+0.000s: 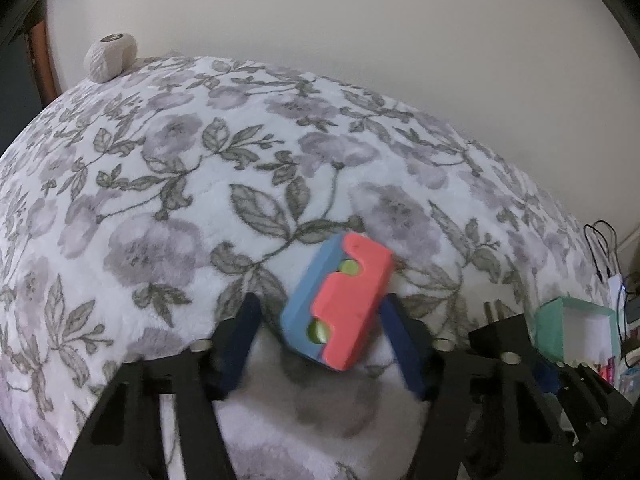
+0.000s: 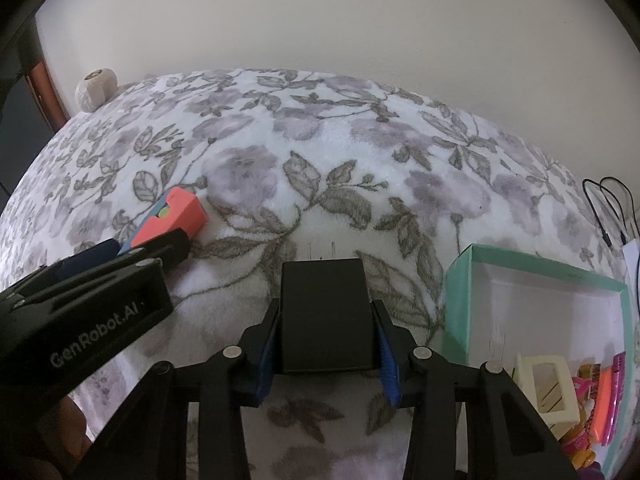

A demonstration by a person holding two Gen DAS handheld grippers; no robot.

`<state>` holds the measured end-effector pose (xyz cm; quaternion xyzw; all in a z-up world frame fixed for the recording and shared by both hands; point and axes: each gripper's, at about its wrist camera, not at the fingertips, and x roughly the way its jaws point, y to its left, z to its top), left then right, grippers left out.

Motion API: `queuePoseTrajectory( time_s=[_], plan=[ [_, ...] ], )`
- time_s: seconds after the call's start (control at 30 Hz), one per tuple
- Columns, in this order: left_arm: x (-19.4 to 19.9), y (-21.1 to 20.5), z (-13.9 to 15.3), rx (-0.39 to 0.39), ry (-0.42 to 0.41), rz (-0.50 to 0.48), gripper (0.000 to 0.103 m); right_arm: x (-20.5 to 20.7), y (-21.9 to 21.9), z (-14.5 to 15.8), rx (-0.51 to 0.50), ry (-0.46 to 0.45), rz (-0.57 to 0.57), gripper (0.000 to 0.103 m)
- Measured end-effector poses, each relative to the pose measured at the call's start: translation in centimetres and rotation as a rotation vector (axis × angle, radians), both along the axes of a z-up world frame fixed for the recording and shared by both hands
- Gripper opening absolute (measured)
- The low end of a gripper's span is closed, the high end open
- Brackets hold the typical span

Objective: Organize rigid objects
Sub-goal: 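Carry the block with the left tool while the right tool carries the black box, both releasing into the tray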

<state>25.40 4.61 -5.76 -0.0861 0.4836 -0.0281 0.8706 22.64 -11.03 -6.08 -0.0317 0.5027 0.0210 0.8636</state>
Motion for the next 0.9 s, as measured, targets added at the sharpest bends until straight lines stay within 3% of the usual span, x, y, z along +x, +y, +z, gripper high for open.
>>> queuePoseTrajectory(
  time_s=[0.9],
  plan=[
    [-1.4,1.4,0.7,0.009,0.156,0.078,0.051,-3.1,0.8,0.2,-0.014,0.034,-0.011,0.044]
  ],
)
